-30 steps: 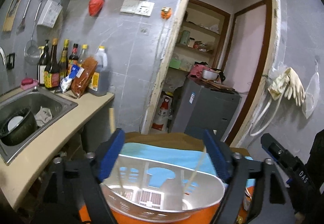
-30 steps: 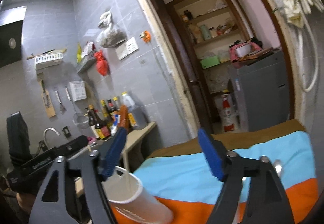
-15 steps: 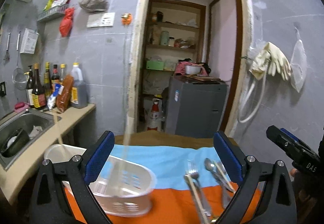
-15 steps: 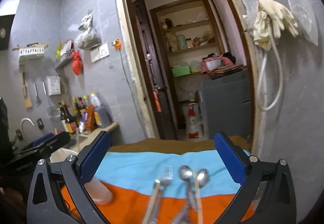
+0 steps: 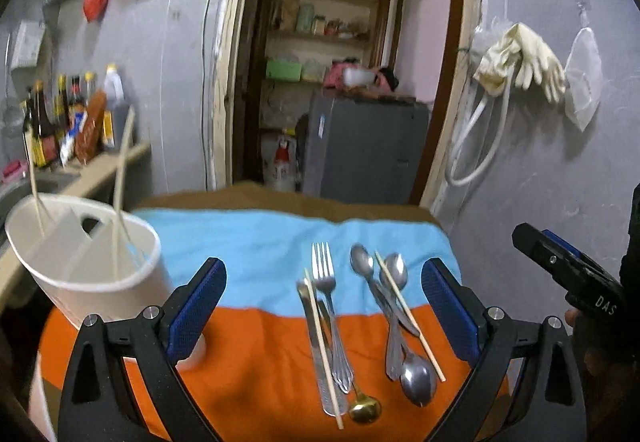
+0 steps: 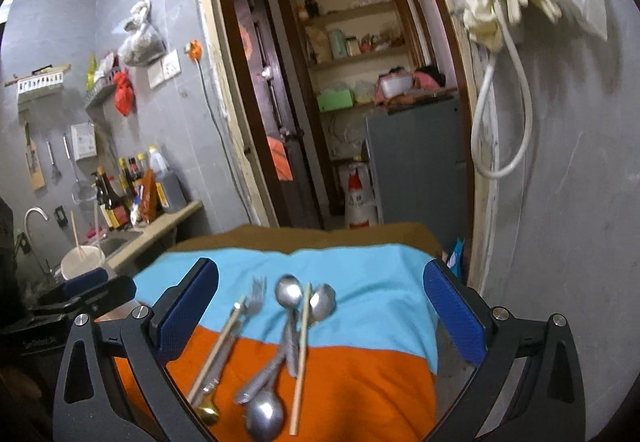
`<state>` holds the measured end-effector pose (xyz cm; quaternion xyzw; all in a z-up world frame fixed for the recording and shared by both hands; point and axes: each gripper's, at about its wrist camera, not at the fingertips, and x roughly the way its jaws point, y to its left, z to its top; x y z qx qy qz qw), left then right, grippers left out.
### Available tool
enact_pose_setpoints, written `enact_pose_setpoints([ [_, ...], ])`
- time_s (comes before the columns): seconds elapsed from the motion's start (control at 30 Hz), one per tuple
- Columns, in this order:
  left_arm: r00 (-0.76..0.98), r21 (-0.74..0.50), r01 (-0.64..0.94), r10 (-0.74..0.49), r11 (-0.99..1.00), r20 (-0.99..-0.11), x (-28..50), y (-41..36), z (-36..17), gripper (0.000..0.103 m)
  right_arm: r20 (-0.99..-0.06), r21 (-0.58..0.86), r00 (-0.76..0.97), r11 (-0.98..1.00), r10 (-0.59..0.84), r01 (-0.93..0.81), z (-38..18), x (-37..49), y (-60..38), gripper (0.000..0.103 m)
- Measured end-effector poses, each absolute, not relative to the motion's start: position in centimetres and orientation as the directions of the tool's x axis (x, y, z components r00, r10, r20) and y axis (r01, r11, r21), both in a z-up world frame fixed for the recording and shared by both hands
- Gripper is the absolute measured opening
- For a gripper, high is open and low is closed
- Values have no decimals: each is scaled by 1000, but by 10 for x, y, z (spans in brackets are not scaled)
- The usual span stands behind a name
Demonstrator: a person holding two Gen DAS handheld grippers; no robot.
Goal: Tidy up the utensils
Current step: 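Grasp a chopstick with the left tool while the right tool grasps another chopstick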
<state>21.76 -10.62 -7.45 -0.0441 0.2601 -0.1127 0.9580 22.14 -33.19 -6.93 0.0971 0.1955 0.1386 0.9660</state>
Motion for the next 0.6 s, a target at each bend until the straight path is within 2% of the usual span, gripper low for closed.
enact_pose_setpoints([
  [0.13, 808, -165, 170, -233, 972, -541, 230, -107, -94, 95, -404, 276, 848, 930, 343, -244, -88, 242, -338, 102],
  [0.23, 786, -168, 154, -224, 974, -576, 242, -107, -105, 90, -437, 300, 819, 918, 372, -258, -100, 254, -338, 96],
  [0.27, 778, -168, 154, -224, 974, -588, 246, -108, -108, 87, -452, 313, 805, 913, 385, -261, -105, 259, -337, 90],
  [0.33, 755, -164, 155, -223, 974, -617, 254, -110, -116, 71, -474, 329, 784, 907, 401, -265, -111, 268, -337, 82],
  [0.5, 688, -196, 165, -255, 967, -680, 277, -113, -134, 43, -521, 351, 731, 891, 440, -287, -124, 285, -330, 54],
  [0.6, 649, -205, 165, -263, 965, -714, 290, -114, -144, 29, -544, 350, 704, 886, 456, -303, -130, 290, -324, 46],
])
